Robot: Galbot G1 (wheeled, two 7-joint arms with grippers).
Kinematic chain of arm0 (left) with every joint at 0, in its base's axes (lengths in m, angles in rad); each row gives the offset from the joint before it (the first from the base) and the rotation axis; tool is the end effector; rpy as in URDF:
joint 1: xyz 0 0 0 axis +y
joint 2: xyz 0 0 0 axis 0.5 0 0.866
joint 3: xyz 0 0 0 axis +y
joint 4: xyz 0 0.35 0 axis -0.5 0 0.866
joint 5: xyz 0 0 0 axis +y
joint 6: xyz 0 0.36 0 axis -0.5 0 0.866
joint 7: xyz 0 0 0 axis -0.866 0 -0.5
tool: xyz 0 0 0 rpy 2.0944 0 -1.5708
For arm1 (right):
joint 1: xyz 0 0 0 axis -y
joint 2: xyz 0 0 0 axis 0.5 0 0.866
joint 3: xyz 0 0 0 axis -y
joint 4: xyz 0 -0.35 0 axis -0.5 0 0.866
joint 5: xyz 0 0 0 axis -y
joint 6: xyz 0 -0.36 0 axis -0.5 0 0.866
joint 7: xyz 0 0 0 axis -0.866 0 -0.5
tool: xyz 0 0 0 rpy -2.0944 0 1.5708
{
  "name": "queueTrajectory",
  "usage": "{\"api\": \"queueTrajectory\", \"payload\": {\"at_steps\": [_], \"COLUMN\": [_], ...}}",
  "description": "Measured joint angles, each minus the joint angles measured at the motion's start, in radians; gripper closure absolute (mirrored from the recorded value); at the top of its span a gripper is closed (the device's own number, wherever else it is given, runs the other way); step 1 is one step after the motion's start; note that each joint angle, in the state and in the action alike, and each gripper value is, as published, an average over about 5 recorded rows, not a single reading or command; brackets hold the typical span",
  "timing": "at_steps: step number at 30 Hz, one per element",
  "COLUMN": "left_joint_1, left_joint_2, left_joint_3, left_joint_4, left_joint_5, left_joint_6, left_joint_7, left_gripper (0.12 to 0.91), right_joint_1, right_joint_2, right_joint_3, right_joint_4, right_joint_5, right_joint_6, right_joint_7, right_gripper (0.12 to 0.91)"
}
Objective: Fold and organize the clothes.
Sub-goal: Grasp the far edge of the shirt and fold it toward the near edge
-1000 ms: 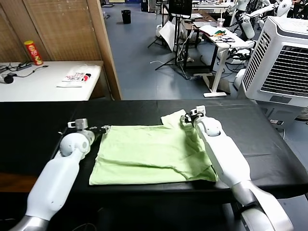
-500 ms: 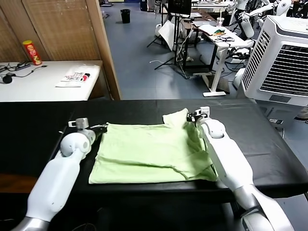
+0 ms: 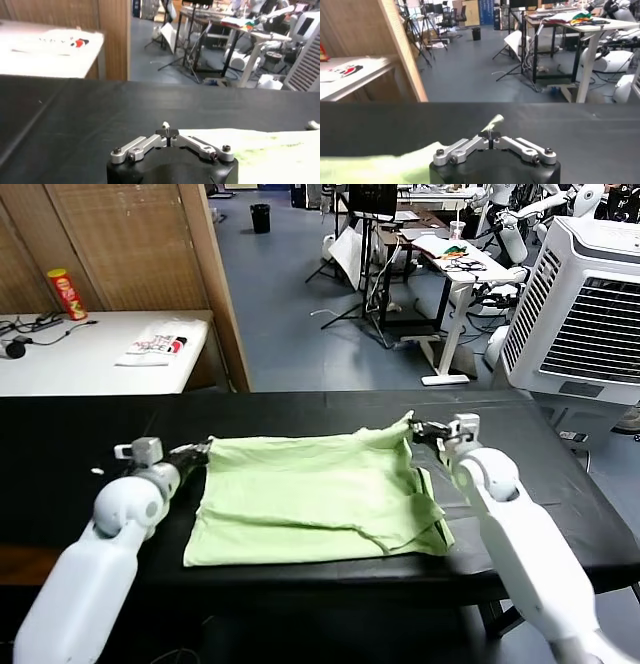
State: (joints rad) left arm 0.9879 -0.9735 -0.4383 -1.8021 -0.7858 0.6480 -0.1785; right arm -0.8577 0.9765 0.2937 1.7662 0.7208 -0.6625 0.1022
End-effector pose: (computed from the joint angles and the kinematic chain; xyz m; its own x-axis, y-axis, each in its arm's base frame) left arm 0.3626 0.1258 -0.2168 -0.8884 0.1079 0.4461 0.0756 0.9931 -0.0898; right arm 0.3899 -0.0902 -0.2074 -0.8719 -0.2243 0.4353 -0.2299 0.9724 0.0407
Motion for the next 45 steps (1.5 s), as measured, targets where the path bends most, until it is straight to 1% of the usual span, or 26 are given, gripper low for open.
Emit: {"api": "queueTrajectory", "payload": {"at_steps": [3, 7, 13, 23, 33, 38, 40, 41, 44, 45], "left_joint_1": [0.063, 0.139, 0.236, 0.351, 0.408, 0.43, 0.441, 0.446, 0.46, 0.464], "left_joint_2": [0.014, 0.024, 0.022, 0.004, -0.01, -0.02, -0.025, -0.027, -0.033, -0.034], "left_joint_3": [-0.027, -0.061, -0.105, -0.146, -0.153, -0.157, -0.157, -0.158, -0.161, -0.163], "left_joint_4": [-0.073, -0.157, -0.236, -0.268, -0.29, -0.307, -0.314, -0.318, -0.33, -0.334], "left_joint_5": [0.002, 0.011, 0.039, 0.1, 0.131, 0.146, 0.156, 0.161, 0.174, 0.175], "left_joint_6": [0.003, 0.007, 0.015, 0.039, 0.051, 0.058, 0.065, 0.068, 0.077, 0.08], "left_joint_7": [-0.007, -0.007, -0.009, -0.011, -0.01, -0.01, -0.01, -0.01, -0.009, -0.009], "left_gripper": [0.904, 0.904, 0.904, 0.904, 0.904, 0.904, 0.904, 0.904, 0.88, 0.852], "right_joint_1": [-0.057, -0.13, -0.236, -0.357, -0.393, -0.408, -0.416, -0.42, -0.427, -0.427], "right_joint_2": [-0.026, -0.045, -0.062, -0.067, -0.068, -0.072, -0.075, -0.078, -0.083, -0.085], "right_joint_3": [0.016, 0.037, 0.068, 0.106, 0.113, 0.121, 0.129, 0.135, 0.156, 0.163], "right_joint_4": [0.069, 0.147, 0.223, 0.263, 0.281, 0.298, 0.31, 0.317, 0.341, 0.347], "right_joint_5": [0.008, 0.013, 0.012, -0.006, -0.025, -0.026, -0.027, -0.027, -0.028, -0.027], "right_joint_6": [-0.021, -0.046, -0.056, -0.061, -0.074, -0.074, -0.074, -0.074, -0.074, -0.074], "right_joint_7": [0.015, 0.036, 0.041, 0.036, 0.036, 0.026, 0.022, 0.021, 0.02, 0.02], "right_gripper": [0.903, 0.903, 0.903, 0.903, 0.903, 0.901, 0.875, 0.845, 0.705, 0.638]}}
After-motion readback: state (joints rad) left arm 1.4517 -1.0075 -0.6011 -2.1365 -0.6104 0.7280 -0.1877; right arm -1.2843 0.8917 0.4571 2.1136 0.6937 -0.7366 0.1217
